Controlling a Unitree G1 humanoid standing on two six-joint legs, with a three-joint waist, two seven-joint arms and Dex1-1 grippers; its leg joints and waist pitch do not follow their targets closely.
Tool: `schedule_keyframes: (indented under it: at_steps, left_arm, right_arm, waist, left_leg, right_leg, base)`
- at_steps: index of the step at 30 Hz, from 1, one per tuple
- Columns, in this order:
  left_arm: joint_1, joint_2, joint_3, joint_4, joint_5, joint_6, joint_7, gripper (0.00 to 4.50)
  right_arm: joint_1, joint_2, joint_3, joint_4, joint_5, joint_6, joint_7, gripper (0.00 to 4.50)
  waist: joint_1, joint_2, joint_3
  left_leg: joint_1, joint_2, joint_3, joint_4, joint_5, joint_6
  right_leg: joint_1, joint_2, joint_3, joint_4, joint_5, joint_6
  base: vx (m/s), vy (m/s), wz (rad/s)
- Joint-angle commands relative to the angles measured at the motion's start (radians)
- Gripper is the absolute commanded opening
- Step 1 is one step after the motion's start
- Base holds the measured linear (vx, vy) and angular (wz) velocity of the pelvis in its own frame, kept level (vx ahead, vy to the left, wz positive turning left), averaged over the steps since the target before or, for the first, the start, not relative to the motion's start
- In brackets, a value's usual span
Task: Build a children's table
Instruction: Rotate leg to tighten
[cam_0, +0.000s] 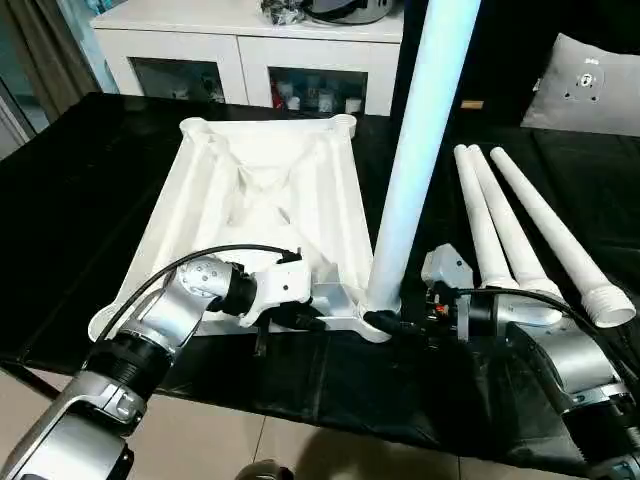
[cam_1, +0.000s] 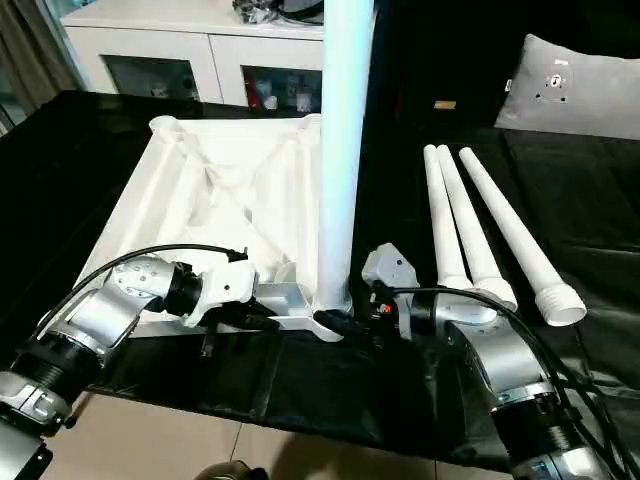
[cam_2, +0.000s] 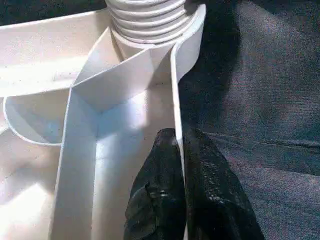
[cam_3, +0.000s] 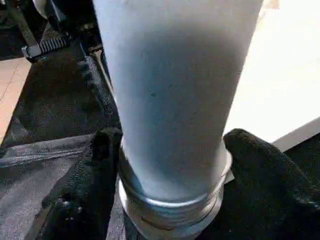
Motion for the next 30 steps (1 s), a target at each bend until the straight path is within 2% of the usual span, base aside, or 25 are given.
schedule_keyframes:
  at_steps: [1,6,11,13,14,16,17,18,19,20,21,22,23,24,25,26,27,29,30]
  left_arm:
    - [-0.009,0.000,-0.037,0.013,0.028,-0.025,-0.033,0.00]
    - [-0.010,0.001,-0.033,0.018,0.026,-0.025,-0.034,0.00]
    - [0.006,-0.001,-0.015,0.000,0.006,-0.002,-0.029,0.00]
    - [0.042,-0.024,0.023,-0.065,-0.022,0.085,0.037,0.00]
    - [0.042,-0.024,0.023,-0.065,-0.022,0.085,0.037,0.00]
    - [0.077,-0.071,0.061,-0.145,-0.009,0.203,0.179,0.00]
    - [0.087,-0.092,0.073,-0.173,-0.009,0.247,0.222,0.00]
    - [0.089,-0.097,0.076,-0.180,-0.010,0.257,0.231,0.00]
    - [0.115,-0.167,0.099,-0.257,-0.004,0.369,0.338,0.00]
    - [0.125,-0.194,0.102,-0.285,0.004,0.401,0.375,0.00]
    - [0.126,-0.197,0.101,-0.288,0.005,0.404,0.379,0.00]
    - [0.140,-0.240,0.098,-0.323,0.023,0.438,0.432,0.00]
    - [0.147,-0.264,0.095,-0.340,0.033,0.456,0.456,0.00]
    - [0.152,-0.279,0.091,-0.351,0.044,0.465,0.476,0.00]
    - [0.154,-0.288,0.090,-0.357,0.051,0.471,0.487,0.00]
    - [0.155,-0.296,0.084,-0.363,0.060,0.476,0.501,0.00]
    - [0.155,-0.302,0.081,-0.371,0.061,0.486,0.510,0.00]
    - [0.155,-0.304,0.080,-0.382,0.063,0.500,0.520,0.00]
    - [0.155,-0.303,0.080,-0.382,0.064,0.499,0.521,0.00]
  right_arm:
    - [-0.020,-0.001,0.008,0.015,-0.006,0.011,-0.001,3.02]
    - [-0.013,0.007,0.011,0.018,0.002,0.025,0.008,2.76]
    - [0.012,0.034,0.009,0.013,0.018,0.053,-0.003,2.73]
    - [0.036,0.085,0.010,0.011,0.001,0.074,-0.088,2.73]
    - [0.036,0.085,0.010,0.011,0.001,0.074,-0.088,2.72]
    - [0.038,0.170,0.008,0.047,-0.035,0.102,-0.233,2.72]
    - [0.032,0.204,0.001,0.067,-0.042,0.110,-0.282,2.72]
    - [0.031,0.212,-0.001,0.072,-0.044,0.111,-0.294,2.72]
    - [-0.005,0.305,-0.041,0.144,-0.043,0.114,-0.424,2.72]
    - [-0.022,0.338,-0.057,0.177,-0.043,0.111,-0.471,2.72]
    - [-0.024,0.341,-0.059,0.180,-0.042,0.111,-0.476,2.72]
    - [-0.051,0.382,-0.085,0.229,-0.034,0.110,-0.534,2.72]
    - [-0.064,0.397,-0.092,0.252,-0.036,0.108,-0.559,2.72]
    - [-0.072,0.405,-0.091,0.267,-0.042,0.105,-0.570,2.72]
    - [-0.076,0.408,-0.089,0.275,-0.047,0.103,-0.577,2.72]
    - [-0.078,0.413,-0.088,0.282,-0.056,0.104,-0.590,2.72]
    - [-0.078,0.418,-0.091,0.287,-0.065,0.109,-0.603,2.72]
    - [-0.077,0.423,-0.099,0.291,-0.074,0.113,-0.614,2.72]
    - [-0.077,0.423,-0.101,0.291,-0.074,0.111,-0.613,3.07]
  waist:
    - [-0.001,-0.005,-0.071]
    - [-0.001,-0.006,-0.071]
    - [-0.002,-0.004,-0.071]
    - [-0.006,-0.003,-0.070]
    - [-0.008,-0.004,-0.069]
    - [-0.017,-0.004,-0.064]
    - [-0.028,-0.006,-0.056]
    - [-0.028,-0.006,-0.056]
    - [-0.047,-0.004,-0.045]
    - [-0.054,-0.004,-0.042]
    - [-0.063,-0.005,-0.045]
    - [-0.067,-0.005,-0.048]
    - [-0.075,-0.002,-0.045]
    - [-0.075,-0.001,-0.048]
    - [-0.072,-0.003,-0.047]
    - [-0.072,-0.011,-0.045]
    - [-0.070,-0.007,-0.046]
    - [-0.070,-0.006,-0.046]
    - [-0.070,-0.006,-0.046]
  left_leg:
    - [0.022,0.101,-0.043,-0.061,-0.153,0.065]
    - [0.021,0.100,-0.043,-0.060,-0.147,0.068]
    - [0.021,0.101,-0.044,-0.061,-0.157,0.063]
    - [0.022,0.103,-0.044,-0.063,-0.165,0.053]
    - [0.022,0.104,-0.045,-0.065,-0.170,0.051]
    - [0.023,0.104,-0.047,-0.071,-0.207,0.033]
    - [0.030,0.097,-0.048,-0.074,-0.272,0.009]
    - [0.030,0.097,-0.048,-0.074,-0.272,0.009]
    - [0.032,0.096,-0.055,-0.080,-0.343,-0.025]
    - [0.031,0.095,-0.060,-0.082,-0.368,-0.033]
    - [0.036,0.091,-0.063,-0.081,-0.398,-0.046]
    - [0.037,0.090,-0.063,-0.080,-0.400,-0.047]
    - [0.032,0.091,-0.063,-0.082,-0.402,-0.039]
    - [0.034,0.092,-0.062,-0.083,-0.406,-0.038]
    - [0.040,0.091,-0.059,-0.081,-0.412,-0.032]
    - [0.039,0.090,-0.057,-0.081,-0.411,-0.028]
    - [0.038,0.088,-0.058,-0.081,-0.404,-0.024]
    - [0.032,0.089,-0.059,-0.084,-0.393,-0.019]
    - [0.032,0.089,-0.059,-0.084,-0.393,-0.019]
  right_leg:
    - [0.039,-0.132,0.065,-0.070,-0.072,-0.212]
    - [0.039,-0.132,0.065,-0.070,-0.074,-0.210]
    - [0.038,-0.131,0.065,-0.070,-0.086,-0.211]
    - [0.036,-0.134,0.065,-0.067,-0.087,-0.221]
    - [0.036,-0.135,0.065,-0.070,-0.096,-0.220]
    - [0.034,-0.134,0.066,-0.073,-0.151,-0.217]
    - [0.030,-0.135,0.066,-0.089,-0.279,-0.201]
    - [0.030,-0.135,0.066,-0.089,-0.279,-0.201]
    - [0.030,-0.138,0.064,-0.096,-0.403,-0.184]
    - [0.030,-0.141,0.061,-0.101,-0.450,-0.172]
    - [0.028,-0.138,0.058,-0.109,-0.494,-0.148]
    - [0.029,-0.140,0.059,-0.109,-0.486,-0.144]
    - [0.030,-0.138,0.054,-0.113,-0.467,-0.139]
    - [0.031,-0.136,0.052,-0.114,-0.454,-0.137]
    - [0.023,-0.136,0.053,-0.118,-0.435,-0.136]
    - [0.023,-0.136,0.054,-0.120,-0.438,-0.133]
    - [0.023,-0.138,0.054,-0.119,-0.448,-0.129]
    - [0.026,-0.137,0.053,-0.120,-0.442,-0.119]
    - [0.026,-0.137,0.053,-0.120,-0.442,-0.119]
  base:
    - [0.000,0.000,0.00]
    - [0.000,0.000,0.00]
    - [0.000,0.000,0.00]
    - [0.000,0.000,0.00]
    - [0.000,0.000,0.00]
    - [0.000,0.000,0.00]
    - [0.000,0.000,0.00]
    - [0.000,0.000,0.00]
    - [0.000,0.000,0.00]
    - [0.000,0.000,0.00]
    - [0.000,0.000,0.00]
    - [0.000,0.000,0.00]
    - [0.000,0.000,0.00]
    - [0.000,0.000,0.00]
    - [0.000,0.000,0.00]
    - [0.000,0.000,0.00]
    - [0.000,0.000,0.00]
    - [0.000,0.000,0.00]
    - [0.000,0.000,0.00]
